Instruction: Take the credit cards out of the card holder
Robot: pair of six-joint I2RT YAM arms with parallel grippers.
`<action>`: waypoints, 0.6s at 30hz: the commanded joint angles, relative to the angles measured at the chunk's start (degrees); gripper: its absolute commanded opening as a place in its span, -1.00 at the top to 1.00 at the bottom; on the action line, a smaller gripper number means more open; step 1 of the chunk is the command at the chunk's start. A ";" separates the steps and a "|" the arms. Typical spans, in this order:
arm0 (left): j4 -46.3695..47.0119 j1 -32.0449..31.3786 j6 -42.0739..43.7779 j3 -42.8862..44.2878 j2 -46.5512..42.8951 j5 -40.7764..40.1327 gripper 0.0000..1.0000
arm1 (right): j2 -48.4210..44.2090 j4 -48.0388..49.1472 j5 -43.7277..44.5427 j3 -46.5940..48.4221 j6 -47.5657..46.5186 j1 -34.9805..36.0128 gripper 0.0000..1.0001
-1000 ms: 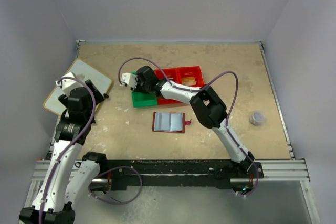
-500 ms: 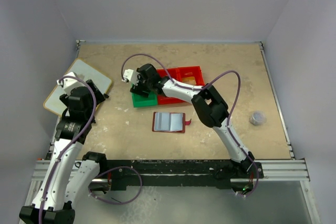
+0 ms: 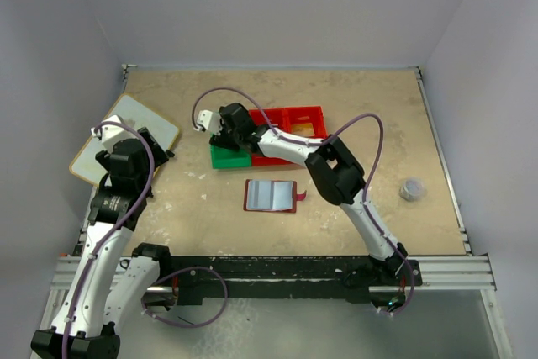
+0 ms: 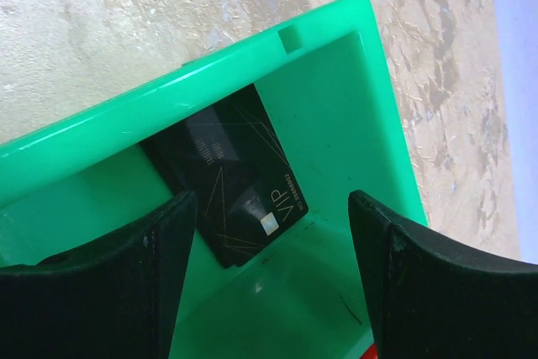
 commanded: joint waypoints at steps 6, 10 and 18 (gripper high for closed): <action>1.22 0.32 0.94 0.16 -0.47 -0.68 -0.55 | -0.92 4.81 2.77 -1.82 -1.20 0.66 -0.48; 1.19 0.32 1.02 0.25 -0.38 -0.46 -0.55 | -4.29 7.33 -0.06 -3.57 0.92 0.66 -0.49; 1.07 0.32 0.68 0.25 -2.34 -2.27 -0.56 | -14.56 15.58 -3.02 -9.78 7.08 0.66 -0.54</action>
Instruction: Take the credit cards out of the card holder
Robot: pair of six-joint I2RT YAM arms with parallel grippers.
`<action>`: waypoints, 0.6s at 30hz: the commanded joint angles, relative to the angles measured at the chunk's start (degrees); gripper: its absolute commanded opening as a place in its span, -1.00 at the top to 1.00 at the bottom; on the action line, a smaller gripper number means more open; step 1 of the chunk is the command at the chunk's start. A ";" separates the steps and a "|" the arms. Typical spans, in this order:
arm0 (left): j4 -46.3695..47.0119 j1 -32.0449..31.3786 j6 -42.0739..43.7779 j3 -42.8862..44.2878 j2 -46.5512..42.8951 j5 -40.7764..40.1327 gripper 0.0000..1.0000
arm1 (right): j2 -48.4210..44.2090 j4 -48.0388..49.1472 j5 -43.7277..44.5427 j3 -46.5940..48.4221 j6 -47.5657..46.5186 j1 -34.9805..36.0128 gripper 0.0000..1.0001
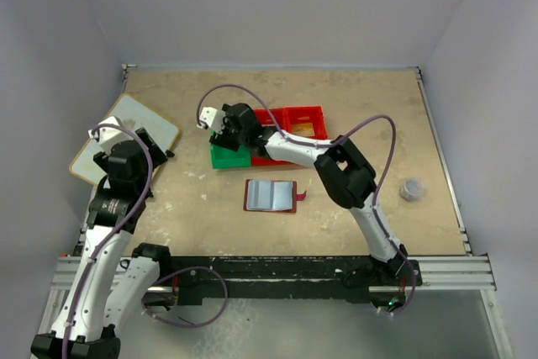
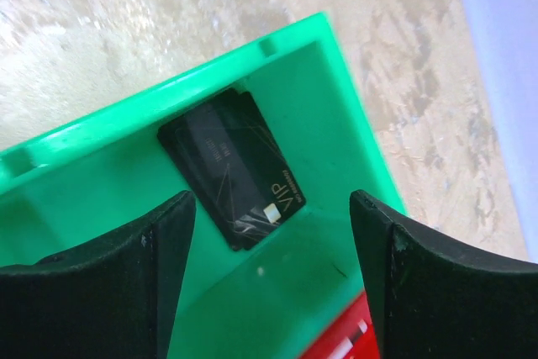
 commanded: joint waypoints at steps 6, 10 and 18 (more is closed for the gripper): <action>1.33 0.32 0.66 0.29 -0.91 -2.15 -0.57 | -20.79 19.57 4.21 -13.30 13.91 0.27 -0.69; 1.16 0.32 0.79 0.28 -0.22 -2.35 -0.57 | -28.98 25.88 13.48 -21.70 27.10 -0.45 -1.00; 0.67 0.31 0.45 0.59 0.71 -4.91 -0.58 | -37.70 9.19 8.82 -22.16 46.69 -5.71 -1.00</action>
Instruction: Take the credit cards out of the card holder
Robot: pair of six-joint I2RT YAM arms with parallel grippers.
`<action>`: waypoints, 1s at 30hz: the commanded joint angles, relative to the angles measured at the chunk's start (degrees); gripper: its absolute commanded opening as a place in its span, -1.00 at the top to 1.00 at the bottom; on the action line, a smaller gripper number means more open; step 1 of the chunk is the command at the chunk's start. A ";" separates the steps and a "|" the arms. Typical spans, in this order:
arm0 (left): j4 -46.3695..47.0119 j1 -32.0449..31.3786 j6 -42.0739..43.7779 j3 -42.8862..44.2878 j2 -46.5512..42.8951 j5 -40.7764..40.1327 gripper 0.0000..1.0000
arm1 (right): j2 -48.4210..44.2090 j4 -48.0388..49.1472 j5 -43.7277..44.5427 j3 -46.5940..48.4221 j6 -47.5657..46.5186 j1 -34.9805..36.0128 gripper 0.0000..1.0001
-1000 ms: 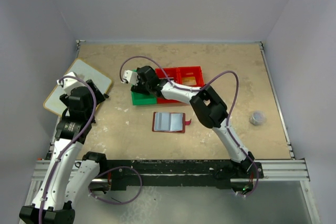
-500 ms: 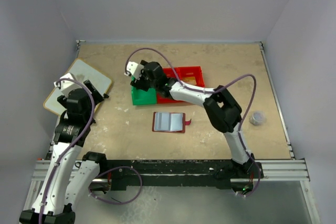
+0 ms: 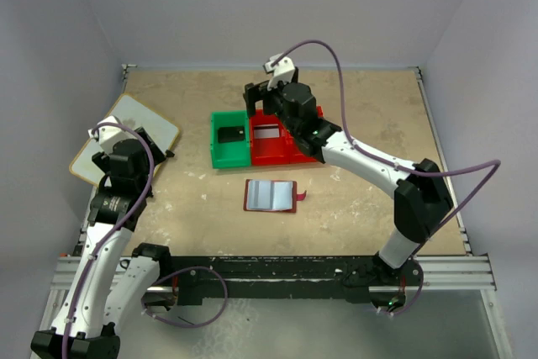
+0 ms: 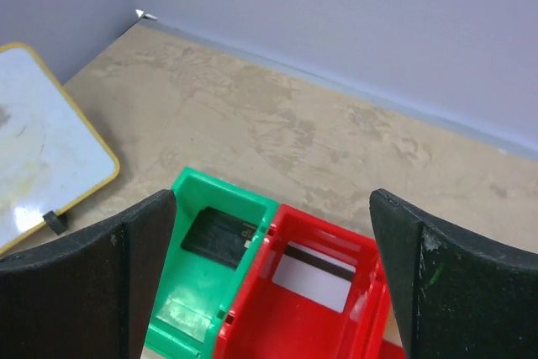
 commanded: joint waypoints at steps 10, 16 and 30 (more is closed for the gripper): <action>0.43 0.32 0.72 0.78 -0.74 0.78 -0.58 | -18.86 -22.41 -0.49 -13.62 32.51 -2.16 -0.84; 0.47 0.32 1.22 0.61 -1.82 4.53 -0.58 | -22.64 -30.23 7.41 -21.79 40.52 8.26 -0.74; -0.28 0.31 1.03 0.85 -2.10 5.22 -0.58 | -20.45 -39.36 13.30 -22.61 51.55 17.96 -0.48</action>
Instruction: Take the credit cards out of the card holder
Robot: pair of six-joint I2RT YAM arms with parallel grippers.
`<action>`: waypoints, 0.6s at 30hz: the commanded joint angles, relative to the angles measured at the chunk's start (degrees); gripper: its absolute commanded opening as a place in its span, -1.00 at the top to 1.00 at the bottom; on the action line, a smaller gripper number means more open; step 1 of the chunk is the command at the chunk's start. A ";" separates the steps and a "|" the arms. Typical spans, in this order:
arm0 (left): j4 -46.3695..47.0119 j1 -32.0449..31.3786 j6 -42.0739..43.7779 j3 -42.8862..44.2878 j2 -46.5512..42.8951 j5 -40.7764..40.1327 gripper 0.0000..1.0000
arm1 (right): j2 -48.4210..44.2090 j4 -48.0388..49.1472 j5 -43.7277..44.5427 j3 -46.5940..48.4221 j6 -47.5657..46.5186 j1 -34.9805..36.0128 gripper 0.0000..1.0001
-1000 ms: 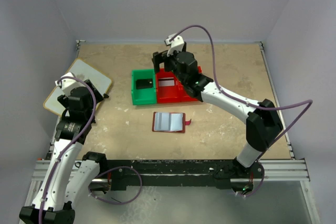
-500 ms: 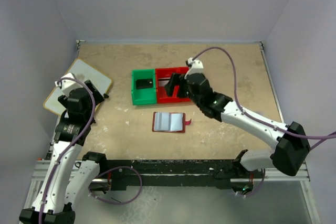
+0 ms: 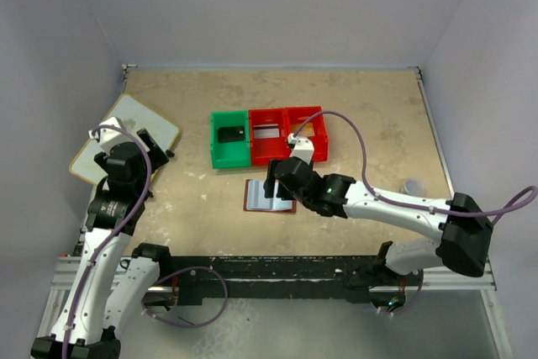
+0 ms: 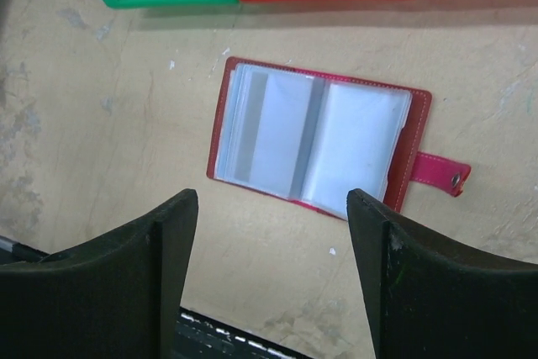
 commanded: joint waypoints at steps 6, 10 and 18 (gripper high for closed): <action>-0.41 0.32 0.60 0.83 -0.91 -0.28 -0.57 | 6.10 2.23 1.78 3.68 2.75 3.65 -0.48; -0.43 0.32 0.33 0.78 -1.85 -1.39 -0.57 | 15.32 -5.13 3.73 11.70 4.84 3.92 -0.48; -0.35 0.32 0.49 0.72 -1.71 -0.31 -0.57 | 23.64 -9.72 7.31 17.09 5.86 3.61 -0.60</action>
